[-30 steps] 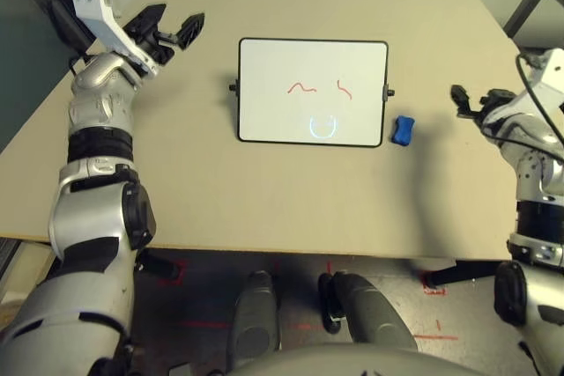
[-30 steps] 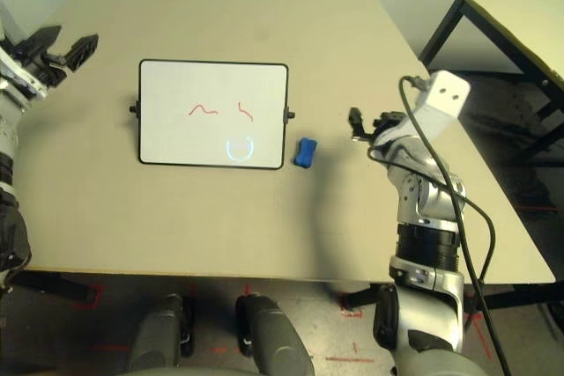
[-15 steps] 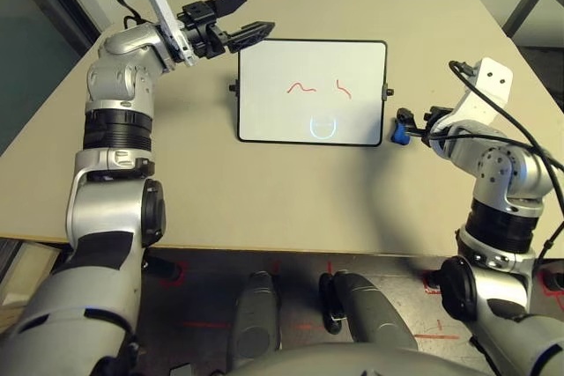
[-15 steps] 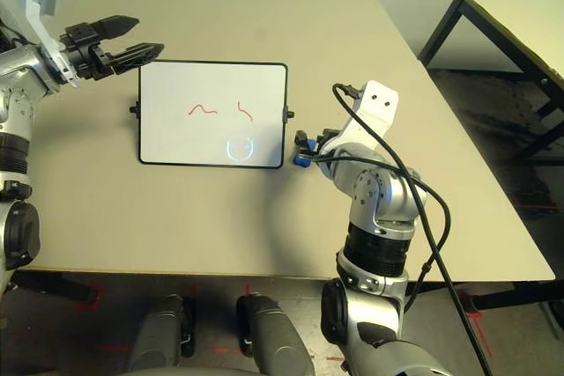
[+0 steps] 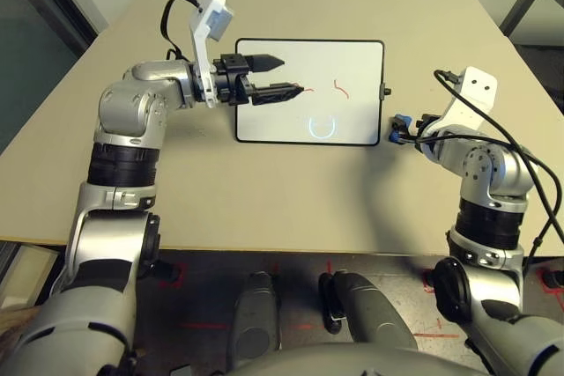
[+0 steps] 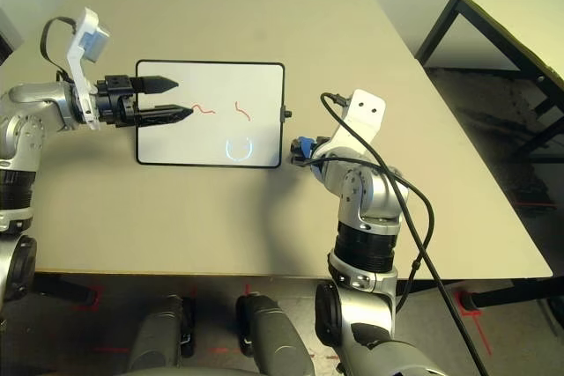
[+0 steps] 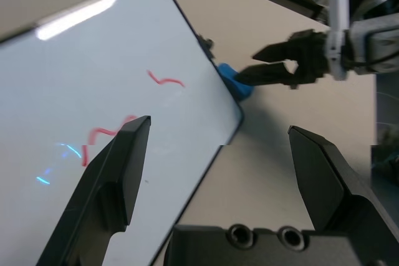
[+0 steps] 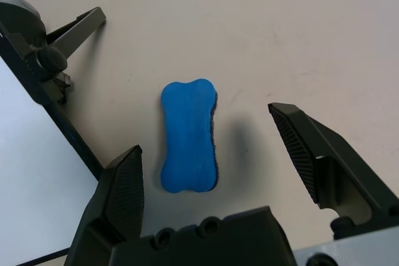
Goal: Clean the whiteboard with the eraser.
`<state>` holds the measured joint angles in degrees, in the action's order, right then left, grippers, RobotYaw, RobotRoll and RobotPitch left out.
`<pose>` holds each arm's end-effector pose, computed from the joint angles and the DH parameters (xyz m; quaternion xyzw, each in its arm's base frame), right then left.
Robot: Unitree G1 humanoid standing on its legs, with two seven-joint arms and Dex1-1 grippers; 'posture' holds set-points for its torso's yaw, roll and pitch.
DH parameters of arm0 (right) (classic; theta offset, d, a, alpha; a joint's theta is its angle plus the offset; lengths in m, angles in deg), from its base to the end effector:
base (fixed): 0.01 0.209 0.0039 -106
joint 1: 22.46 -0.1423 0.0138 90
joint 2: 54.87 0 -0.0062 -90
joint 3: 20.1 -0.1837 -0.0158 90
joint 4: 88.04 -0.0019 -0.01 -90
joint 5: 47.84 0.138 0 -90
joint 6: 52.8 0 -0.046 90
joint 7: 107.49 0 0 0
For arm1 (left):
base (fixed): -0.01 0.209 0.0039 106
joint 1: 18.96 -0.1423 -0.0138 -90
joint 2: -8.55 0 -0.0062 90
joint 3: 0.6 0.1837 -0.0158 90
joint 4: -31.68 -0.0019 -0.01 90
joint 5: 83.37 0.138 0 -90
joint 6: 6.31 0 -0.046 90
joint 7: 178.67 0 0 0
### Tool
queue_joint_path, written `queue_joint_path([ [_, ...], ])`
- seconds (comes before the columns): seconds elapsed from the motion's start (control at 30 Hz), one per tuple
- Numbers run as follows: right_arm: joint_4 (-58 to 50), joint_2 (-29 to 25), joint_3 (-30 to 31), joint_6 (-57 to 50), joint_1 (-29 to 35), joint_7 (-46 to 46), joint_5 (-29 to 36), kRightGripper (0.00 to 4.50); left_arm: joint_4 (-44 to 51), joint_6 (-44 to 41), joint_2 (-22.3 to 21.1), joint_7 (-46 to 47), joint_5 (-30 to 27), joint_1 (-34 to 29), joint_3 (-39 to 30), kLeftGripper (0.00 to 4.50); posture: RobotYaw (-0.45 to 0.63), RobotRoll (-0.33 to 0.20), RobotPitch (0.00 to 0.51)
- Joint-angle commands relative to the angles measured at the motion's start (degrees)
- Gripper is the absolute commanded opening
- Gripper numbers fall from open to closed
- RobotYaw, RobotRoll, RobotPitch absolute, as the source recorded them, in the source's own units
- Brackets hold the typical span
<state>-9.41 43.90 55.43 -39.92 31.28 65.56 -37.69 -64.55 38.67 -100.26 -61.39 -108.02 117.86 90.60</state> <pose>0.2727 -0.1702 0.1719 0.0367 0.2554 -0.0363 0.9655 0.3066 0.2131 0.2325 0.0607 0.0865 -0.5373 0.8368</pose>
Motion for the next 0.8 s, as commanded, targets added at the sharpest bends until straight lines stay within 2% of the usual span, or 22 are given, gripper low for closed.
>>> queue_joint_path([
  [0.03,2.3,0.5,0.7,1.4,-0.1,0.3,-0.9,4.47,2.8,-1.7,-0.2,1.0,-1.1,-0.8,0.4,4.5,-0.08,0.0,0.133],
  [0.67,9.9,-0.4,2.2,8.0,0.8,1.2,-2.9,4.47,6.7,-5.5,-0.9,5.3,-4.4,-2.2,-0.6,4.5,-0.04,0.0,0.157],
  [0.8,10.2,-0.7,2.9,8.4,1.1,1.5,-3.1,3.61,7.1,-6.0,-0.8,6.1,-5.1,-2.3,-0.6,4.5,-0.04,0.0,0.159],
])
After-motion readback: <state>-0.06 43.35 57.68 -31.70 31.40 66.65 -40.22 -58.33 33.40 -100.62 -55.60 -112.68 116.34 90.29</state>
